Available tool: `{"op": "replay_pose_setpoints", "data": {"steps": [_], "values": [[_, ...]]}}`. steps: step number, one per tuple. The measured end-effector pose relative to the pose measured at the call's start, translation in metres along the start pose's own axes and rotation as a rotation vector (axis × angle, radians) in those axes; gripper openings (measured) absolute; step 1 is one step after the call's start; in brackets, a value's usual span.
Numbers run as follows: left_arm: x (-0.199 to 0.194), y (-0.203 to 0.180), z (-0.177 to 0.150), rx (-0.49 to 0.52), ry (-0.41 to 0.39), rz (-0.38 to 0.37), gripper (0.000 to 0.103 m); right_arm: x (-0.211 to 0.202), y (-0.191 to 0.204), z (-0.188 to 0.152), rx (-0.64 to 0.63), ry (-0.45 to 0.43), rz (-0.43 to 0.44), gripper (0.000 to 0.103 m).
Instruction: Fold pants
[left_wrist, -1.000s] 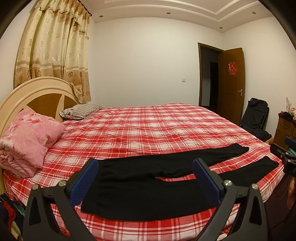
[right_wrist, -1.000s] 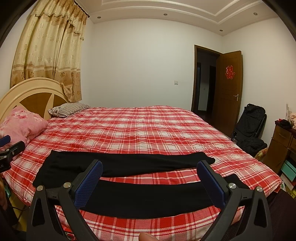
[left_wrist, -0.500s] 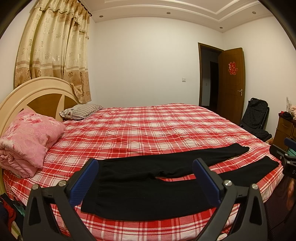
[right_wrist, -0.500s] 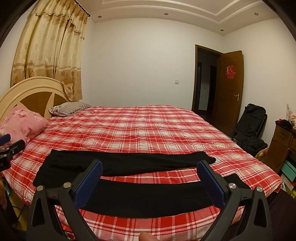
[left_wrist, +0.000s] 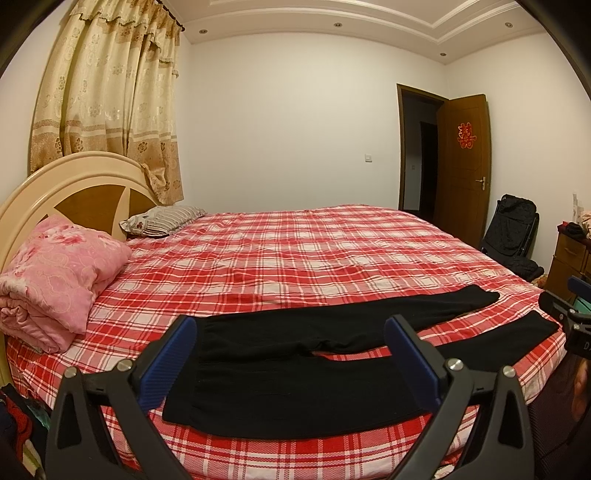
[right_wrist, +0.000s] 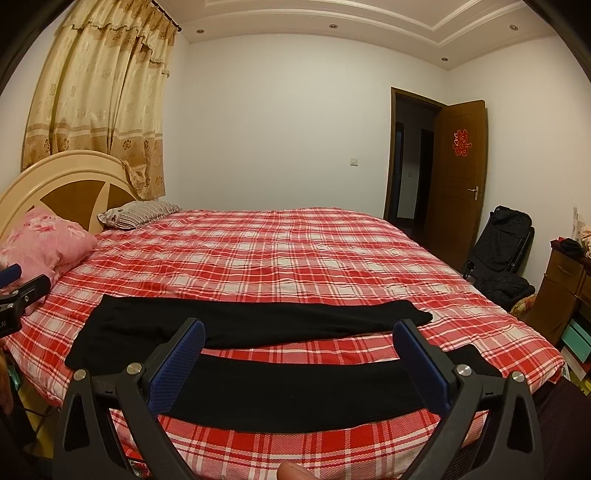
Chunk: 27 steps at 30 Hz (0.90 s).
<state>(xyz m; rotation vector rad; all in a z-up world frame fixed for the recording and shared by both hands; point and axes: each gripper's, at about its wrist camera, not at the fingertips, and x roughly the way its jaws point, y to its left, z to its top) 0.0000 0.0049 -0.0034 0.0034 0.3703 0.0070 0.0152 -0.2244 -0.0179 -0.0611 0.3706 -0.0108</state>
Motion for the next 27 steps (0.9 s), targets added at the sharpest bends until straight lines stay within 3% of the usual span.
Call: {"op": "replay_pose_setpoints", "data": {"steps": [27], "values": [[0.013, 0.005, -0.005, 0.017, 0.026, 0.002, 0.103, 0.018, 0.0, -0.007, -0.02, 0.03, 0.002, 0.102]]}}
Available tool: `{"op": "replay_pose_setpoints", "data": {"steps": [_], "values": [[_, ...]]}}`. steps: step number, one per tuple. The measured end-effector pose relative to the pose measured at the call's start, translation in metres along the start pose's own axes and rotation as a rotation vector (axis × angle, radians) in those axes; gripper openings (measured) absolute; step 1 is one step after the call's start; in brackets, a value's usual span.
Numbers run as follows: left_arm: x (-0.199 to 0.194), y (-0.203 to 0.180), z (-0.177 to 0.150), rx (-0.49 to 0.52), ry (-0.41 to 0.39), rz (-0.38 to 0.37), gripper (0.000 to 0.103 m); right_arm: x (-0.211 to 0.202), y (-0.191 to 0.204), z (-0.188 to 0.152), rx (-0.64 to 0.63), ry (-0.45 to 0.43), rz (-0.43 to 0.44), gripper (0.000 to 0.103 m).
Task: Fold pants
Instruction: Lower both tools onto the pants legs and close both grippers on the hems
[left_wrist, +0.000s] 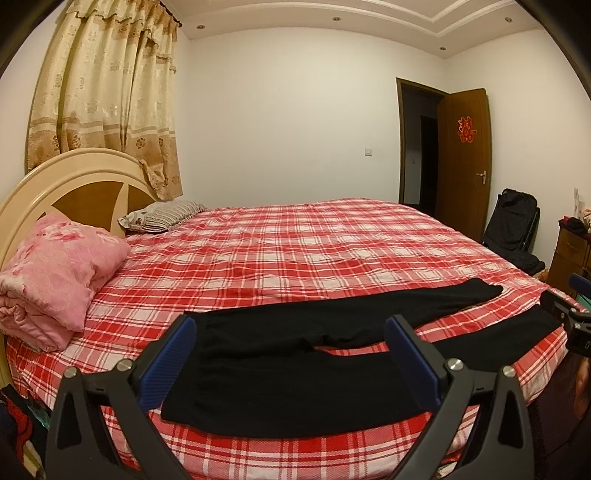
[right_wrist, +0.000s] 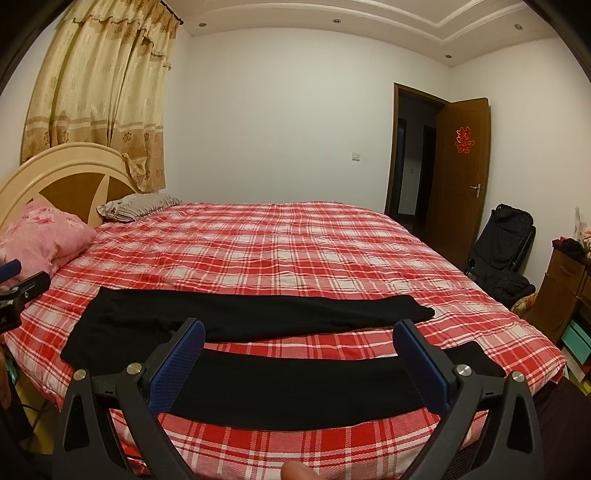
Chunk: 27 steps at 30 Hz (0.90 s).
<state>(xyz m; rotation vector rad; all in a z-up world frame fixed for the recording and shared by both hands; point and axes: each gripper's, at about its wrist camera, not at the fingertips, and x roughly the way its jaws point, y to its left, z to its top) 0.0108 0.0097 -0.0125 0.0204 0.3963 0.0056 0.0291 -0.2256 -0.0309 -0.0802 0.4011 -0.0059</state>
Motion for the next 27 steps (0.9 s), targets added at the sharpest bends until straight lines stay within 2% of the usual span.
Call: {"op": "replay_pose_setpoints", "data": {"steps": [4, 7, 13, 17, 21, 24, 26, 27], "values": [[0.029, 0.017, -0.005, 0.009, 0.018, 0.059, 0.103, 0.024, -0.007, -0.008, -0.001, 0.035, -0.006, 0.102], [0.064, 0.046, -0.012, 0.027, 0.053, 0.127, 0.103, 0.042, -0.014, -0.015, 0.02, 0.071, -0.012, 0.102], [0.143, 0.114, -0.024, 0.027, 0.159, 0.27, 0.103, 0.1, -0.036, -0.033, 0.048, 0.222, -0.057, 0.102], [0.179, 0.145, -0.029, 0.009, 0.194, 0.321, 0.103, 0.133, -0.061, -0.031, 0.073, 0.289, -0.078, 0.102], [0.219, 0.168, -0.031, -0.052, 0.235, 0.301, 0.103, 0.158, -0.085, -0.019, 0.095, 0.318, -0.101, 0.102], [0.245, 0.172, -0.035, -0.061, 0.274, 0.276, 0.103, 0.173, -0.097, -0.008, 0.101, 0.333, -0.106, 0.102], [0.263, 0.174, -0.038, -0.055, 0.301, 0.256, 0.101, 0.182, -0.101, -0.003, 0.089, 0.331, -0.104, 0.098], [0.273, 0.174, -0.04, -0.053, 0.323, 0.238, 0.099, 0.188, -0.102, -0.001, 0.079, 0.338, -0.103, 0.093]]}}
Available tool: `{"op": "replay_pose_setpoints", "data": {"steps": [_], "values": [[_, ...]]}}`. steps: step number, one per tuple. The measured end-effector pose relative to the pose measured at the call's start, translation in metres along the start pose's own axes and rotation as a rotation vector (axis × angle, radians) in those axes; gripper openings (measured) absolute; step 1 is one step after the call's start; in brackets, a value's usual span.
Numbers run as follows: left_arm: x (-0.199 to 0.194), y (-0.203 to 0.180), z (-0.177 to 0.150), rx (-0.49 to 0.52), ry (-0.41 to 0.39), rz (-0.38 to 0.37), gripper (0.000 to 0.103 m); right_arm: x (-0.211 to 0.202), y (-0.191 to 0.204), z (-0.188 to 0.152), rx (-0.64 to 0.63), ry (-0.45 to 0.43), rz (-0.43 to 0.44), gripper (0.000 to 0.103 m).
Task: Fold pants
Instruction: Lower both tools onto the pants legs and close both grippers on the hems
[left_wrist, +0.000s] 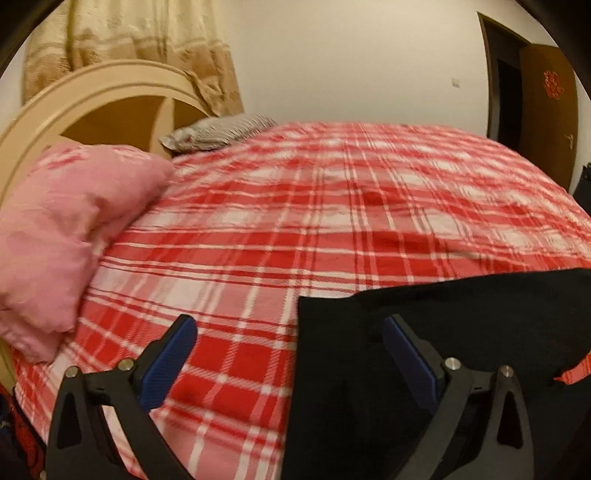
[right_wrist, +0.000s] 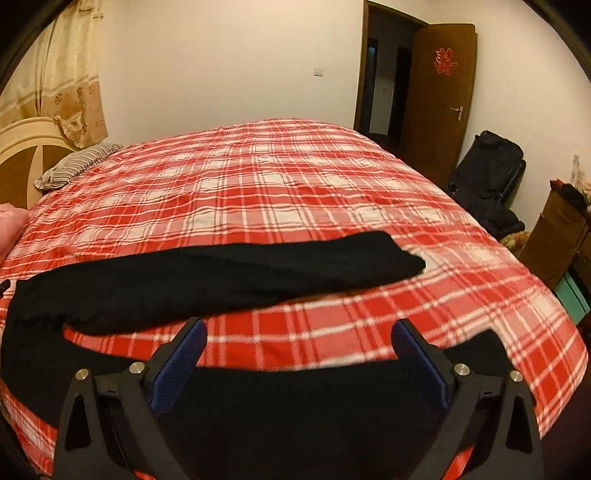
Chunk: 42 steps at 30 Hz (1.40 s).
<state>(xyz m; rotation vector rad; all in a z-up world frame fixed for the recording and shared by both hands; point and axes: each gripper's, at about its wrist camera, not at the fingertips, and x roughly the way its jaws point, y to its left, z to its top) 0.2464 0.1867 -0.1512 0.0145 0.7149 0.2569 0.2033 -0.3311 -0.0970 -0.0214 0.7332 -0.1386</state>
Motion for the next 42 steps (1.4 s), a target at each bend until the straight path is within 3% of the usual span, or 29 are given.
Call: {"op": "replay_pose_setpoints", "data": {"steps": [3, 5, 10, 17, 22, 24, 26, 33, 40, 42], "values": [[0.023, 0.003, 0.005, 0.005, 0.048, -0.039, 0.089, 0.019, -0.003, 0.008, -0.003, 0.046, 0.01, 0.082], [0.038, 0.005, 0.008, 0.01, 0.075, -0.051, 0.079, 0.031, -0.008, 0.011, 0.015, 0.071, 0.014, 0.081], [0.058, 0.011, 0.008, -0.019, 0.13, -0.101, 0.068, 0.061, -0.025, 0.018, 0.06, 0.127, -0.005, 0.081], [0.072, 0.005, 0.01, 0.006, 0.16, -0.146, 0.057, 0.091, -0.054, 0.041, 0.093, 0.16, -0.047, 0.081], [0.076, 0.006, 0.014, -0.005, 0.175, -0.215, 0.04, 0.114, -0.084, 0.054, 0.149, 0.185, -0.084, 0.081], [0.076, 0.004, 0.014, 0.007, 0.171, -0.214, 0.039, 0.126, -0.1, 0.06, 0.179, 0.2, -0.101, 0.08], [0.075, 0.003, 0.014, 0.013, 0.167, -0.22, 0.031, 0.138, -0.114, 0.067, 0.192, 0.203, -0.135, 0.079], [0.077, -0.002, 0.015, 0.03, 0.168, -0.212, 0.03, 0.184, -0.143, 0.089, 0.198, 0.235, -0.173, 0.078], [0.075, -0.006, 0.015, 0.06, 0.161, -0.178, 0.032, 0.235, -0.154, 0.099, 0.189, 0.299, -0.112, 0.078], [0.075, -0.006, 0.015, 0.063, 0.16, -0.158, 0.037, 0.248, -0.154, 0.099, 0.174, 0.322, -0.097, 0.078]]}}
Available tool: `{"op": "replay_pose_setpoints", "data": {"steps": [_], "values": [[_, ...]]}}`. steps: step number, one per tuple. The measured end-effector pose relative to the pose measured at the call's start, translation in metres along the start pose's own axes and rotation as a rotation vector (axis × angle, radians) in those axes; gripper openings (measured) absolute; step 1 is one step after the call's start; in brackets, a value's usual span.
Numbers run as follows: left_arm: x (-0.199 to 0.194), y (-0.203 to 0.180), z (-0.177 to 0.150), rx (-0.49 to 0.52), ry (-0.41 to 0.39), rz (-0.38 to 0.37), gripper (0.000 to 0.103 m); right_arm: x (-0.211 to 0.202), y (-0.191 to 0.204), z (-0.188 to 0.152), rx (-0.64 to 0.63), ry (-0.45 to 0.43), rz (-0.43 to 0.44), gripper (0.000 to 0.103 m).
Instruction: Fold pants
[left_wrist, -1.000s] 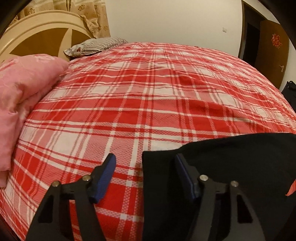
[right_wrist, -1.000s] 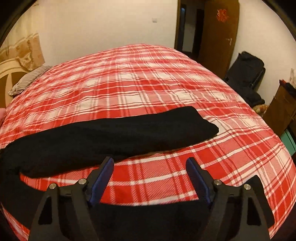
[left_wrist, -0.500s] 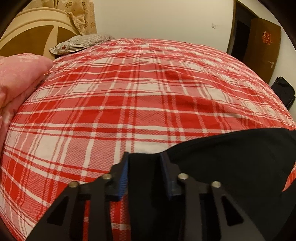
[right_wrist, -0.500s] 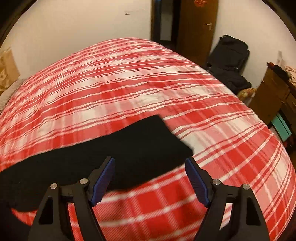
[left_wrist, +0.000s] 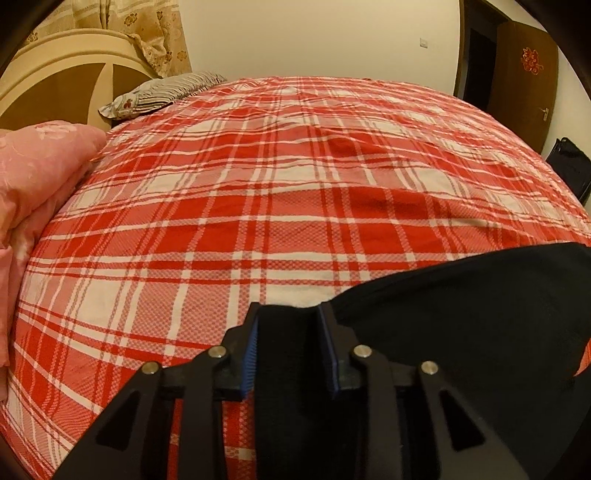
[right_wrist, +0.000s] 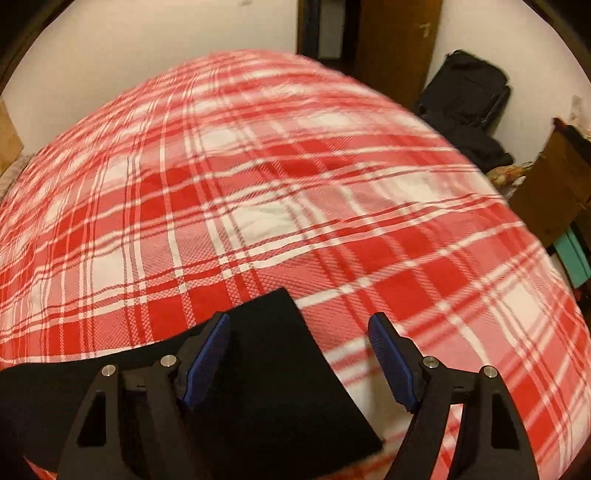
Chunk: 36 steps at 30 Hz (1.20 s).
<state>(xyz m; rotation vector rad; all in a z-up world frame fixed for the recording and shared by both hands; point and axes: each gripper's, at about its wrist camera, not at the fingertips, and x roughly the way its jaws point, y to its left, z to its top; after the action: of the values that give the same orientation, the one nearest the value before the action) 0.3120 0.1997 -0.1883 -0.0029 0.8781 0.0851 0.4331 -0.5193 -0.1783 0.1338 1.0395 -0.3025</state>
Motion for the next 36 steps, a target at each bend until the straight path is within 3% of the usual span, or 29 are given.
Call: {"op": "replay_pose_setpoints", "data": {"steps": [4, 6, 8, 9, 10, 13, 27, 36], "values": [[0.0, -0.002, 0.0, 0.017, 0.002, 0.005, 0.04, 0.017, 0.0, 0.0, -0.023, 0.03, 0.017, 0.078], [0.0, -0.004, 0.0, 0.043, 0.002, 0.0, 0.035, 0.019, -0.001, -0.001, -0.033, 0.02, 0.032, 0.077], [0.001, -0.005, 0.001, 0.051, 0.0, -0.017, 0.028, 0.017, -0.003, 0.0, -0.034, 0.015, 0.061, 0.062], [0.001, -0.005, 0.001, 0.052, 0.002, -0.017, 0.027, 0.015, -0.003, 0.001, -0.036, 0.015, 0.076, 0.043], [0.001, -0.005, 0.001, 0.054, 0.002, -0.023, 0.018, 0.013, -0.003, 0.001, -0.036, 0.018, 0.103, 0.026], [-0.001, -0.01, 0.004, 0.067, -0.001, -0.03, 0.013, 0.004, 0.001, 0.0, -0.039, 0.013, 0.134, 0.01], [-0.052, 0.002, 0.012, 0.013, -0.14, -0.101, 0.012, -0.11, -0.022, -0.032, -0.043, -0.244, 0.185, 0.006], [-0.099, 0.014, -0.008, -0.035, -0.238, -0.183, 0.012, -0.167, -0.056, -0.09, -0.031, -0.357, 0.221, 0.005]]}}
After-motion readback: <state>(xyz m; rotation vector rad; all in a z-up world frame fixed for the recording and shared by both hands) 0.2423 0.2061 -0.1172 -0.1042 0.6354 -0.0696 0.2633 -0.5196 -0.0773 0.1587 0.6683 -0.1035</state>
